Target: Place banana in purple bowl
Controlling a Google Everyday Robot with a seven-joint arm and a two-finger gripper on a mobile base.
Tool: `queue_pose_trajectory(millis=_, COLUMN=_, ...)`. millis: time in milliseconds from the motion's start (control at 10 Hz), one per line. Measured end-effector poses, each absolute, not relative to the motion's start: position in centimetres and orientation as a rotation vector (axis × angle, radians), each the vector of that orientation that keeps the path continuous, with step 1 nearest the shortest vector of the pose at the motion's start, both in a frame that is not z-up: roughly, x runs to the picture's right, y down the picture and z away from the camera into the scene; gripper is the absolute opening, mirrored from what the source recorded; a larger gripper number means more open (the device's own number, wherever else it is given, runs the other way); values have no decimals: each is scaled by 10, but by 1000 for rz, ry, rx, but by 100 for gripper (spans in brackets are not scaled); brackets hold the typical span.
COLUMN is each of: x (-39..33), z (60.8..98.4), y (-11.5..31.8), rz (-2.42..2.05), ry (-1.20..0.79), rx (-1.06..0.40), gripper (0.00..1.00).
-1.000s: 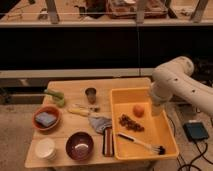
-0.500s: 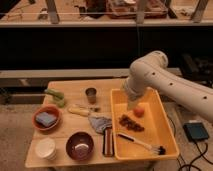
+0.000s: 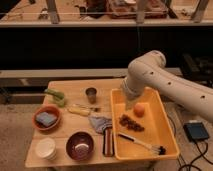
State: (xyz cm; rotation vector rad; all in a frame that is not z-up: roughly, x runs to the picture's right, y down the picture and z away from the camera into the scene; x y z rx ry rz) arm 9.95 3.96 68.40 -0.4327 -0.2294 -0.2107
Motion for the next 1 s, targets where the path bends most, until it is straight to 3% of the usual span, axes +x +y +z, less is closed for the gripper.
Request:
queue_pose_trajectory(millis=500, x=91, z=691, y=35, rz=-224, ry=-252, rx=-427, gripper=65)
queue_pose_trajectory(millis=1000, x=-6, z=748, y=4, rz=-282, ry=-359, rx=-399, gripper=65)
